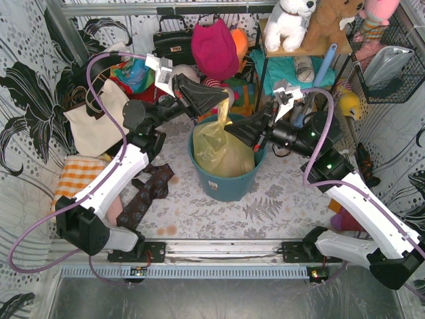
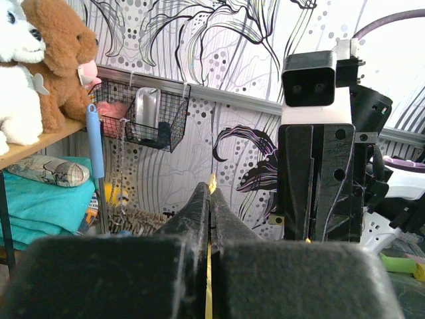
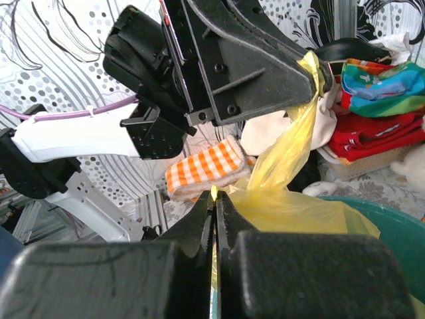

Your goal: Tie the trash bag

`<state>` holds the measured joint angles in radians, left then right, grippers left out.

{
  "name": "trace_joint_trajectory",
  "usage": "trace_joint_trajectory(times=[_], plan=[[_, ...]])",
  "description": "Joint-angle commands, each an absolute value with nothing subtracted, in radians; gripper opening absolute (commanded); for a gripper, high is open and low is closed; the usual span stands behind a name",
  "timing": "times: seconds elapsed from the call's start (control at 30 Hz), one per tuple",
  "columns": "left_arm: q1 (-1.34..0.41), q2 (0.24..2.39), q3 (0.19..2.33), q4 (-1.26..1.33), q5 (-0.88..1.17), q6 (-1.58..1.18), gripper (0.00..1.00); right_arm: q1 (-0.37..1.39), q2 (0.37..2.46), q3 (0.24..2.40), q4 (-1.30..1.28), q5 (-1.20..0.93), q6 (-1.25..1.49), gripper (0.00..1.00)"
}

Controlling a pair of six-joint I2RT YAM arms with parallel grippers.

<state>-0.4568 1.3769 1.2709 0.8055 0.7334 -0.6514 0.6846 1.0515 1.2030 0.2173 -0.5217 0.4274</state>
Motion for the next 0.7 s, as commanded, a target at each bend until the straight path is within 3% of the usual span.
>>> trace_joint_trajectory(times=[0.0,0.2,0.67], plan=[[-0.449,1.376,1.287,0.808,0.718,-0.625,0.00,0.710,1.032,1.233,0.182,-0.458,0.385,0.00],[-0.449,1.377,1.287,0.801,0.720,-0.621,0.00,0.770,1.072,1.278,0.092,-0.395,0.366,0.00],[-0.449,1.385,1.289,0.804,0.726,-0.624,0.00,0.940,1.141,1.344,-0.105,0.006,0.331,0.00]])
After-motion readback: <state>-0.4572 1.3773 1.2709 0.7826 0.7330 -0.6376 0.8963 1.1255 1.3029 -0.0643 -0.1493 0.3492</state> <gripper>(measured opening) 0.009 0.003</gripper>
